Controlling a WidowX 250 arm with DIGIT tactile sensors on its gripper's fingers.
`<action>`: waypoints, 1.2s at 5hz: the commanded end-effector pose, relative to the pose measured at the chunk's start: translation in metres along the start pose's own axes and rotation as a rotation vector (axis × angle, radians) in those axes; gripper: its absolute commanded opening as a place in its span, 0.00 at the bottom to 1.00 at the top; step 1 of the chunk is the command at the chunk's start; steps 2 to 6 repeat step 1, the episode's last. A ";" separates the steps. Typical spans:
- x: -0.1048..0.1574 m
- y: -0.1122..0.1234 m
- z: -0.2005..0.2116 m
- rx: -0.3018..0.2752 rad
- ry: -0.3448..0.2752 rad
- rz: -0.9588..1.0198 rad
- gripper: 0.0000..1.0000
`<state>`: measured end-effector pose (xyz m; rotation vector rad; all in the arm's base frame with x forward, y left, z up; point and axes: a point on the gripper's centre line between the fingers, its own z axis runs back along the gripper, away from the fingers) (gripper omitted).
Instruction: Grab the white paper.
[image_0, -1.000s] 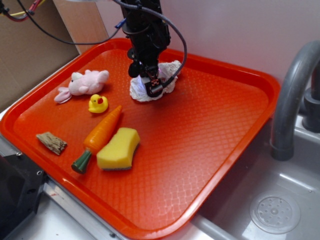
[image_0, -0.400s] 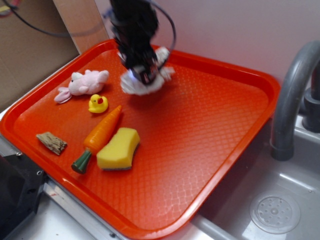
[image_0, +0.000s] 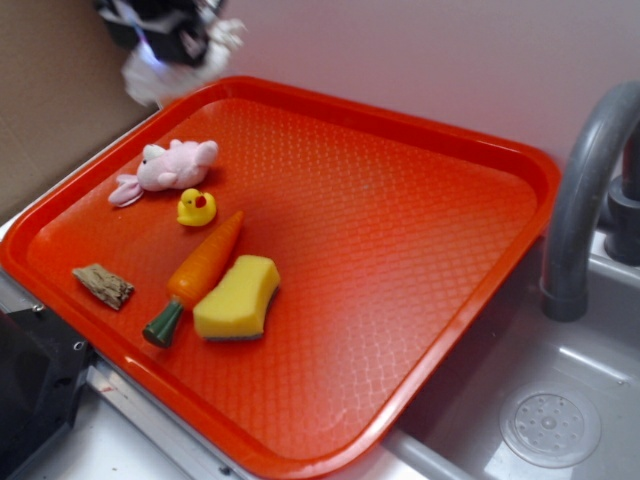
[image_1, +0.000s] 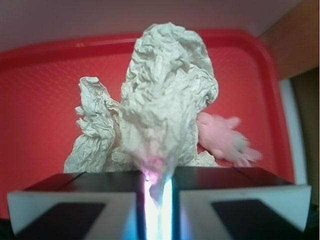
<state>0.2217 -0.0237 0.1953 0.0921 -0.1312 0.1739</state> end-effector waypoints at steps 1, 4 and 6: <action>-0.002 -0.008 0.042 -0.010 -0.051 -0.076 0.00; -0.002 -0.008 0.042 -0.010 -0.051 -0.076 0.00; -0.002 -0.008 0.042 -0.010 -0.051 -0.076 0.00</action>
